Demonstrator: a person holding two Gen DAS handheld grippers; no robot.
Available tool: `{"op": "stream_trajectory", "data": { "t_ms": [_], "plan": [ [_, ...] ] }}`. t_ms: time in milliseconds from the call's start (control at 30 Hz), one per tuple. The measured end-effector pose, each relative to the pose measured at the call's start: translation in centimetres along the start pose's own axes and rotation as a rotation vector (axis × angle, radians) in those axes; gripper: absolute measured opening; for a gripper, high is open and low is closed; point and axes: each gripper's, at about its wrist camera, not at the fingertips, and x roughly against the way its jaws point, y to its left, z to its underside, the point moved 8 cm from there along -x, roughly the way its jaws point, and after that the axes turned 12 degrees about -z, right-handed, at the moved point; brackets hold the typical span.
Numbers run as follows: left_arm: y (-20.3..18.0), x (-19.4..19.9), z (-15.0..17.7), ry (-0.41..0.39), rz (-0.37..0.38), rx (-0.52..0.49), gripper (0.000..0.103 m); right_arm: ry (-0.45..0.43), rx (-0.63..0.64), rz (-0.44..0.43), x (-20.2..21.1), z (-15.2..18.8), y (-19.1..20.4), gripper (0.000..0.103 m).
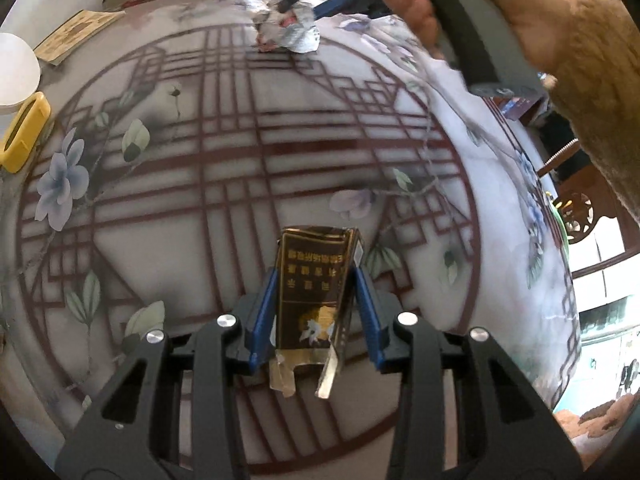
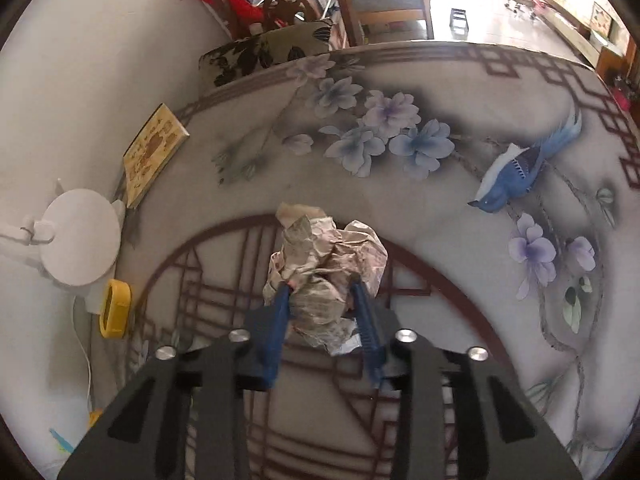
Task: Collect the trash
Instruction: 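Grasp the gold cigarette pack with the left tool while the right tool grasps crumpled newspaper, then lift the cigarette pack and newspaper and carry them over the red bucket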
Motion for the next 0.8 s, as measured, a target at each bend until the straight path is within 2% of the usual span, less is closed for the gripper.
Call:
{"op": "stream_trajectory", "data": {
  "t_ms": [133,267,467,800],
  "plan": [
    [0.1,0.5,-0.7,-0.017,-0.003,0.012,0.037,-0.04,0.025,-0.033,3.6,1.5,0.9,0.027],
    [-0.4,1.7,-1.5,-0.053,-0.008,0.013,0.037,-0.079,0.037,-0.061,8.6,5.4,2.3,0.027],
    [-1.6,3.7,-1.9,-0.095,-0.012,-0.004,0.037,-0.17,0.008,-0.012,15.4,11.7,2.3,0.027],
    [-3.3,7.2,-2.6,-0.167,-0.027,-0.011,0.037,-0.236,-0.065,0.035,20.6,19.2,1.7,0.028]
  ]
}}
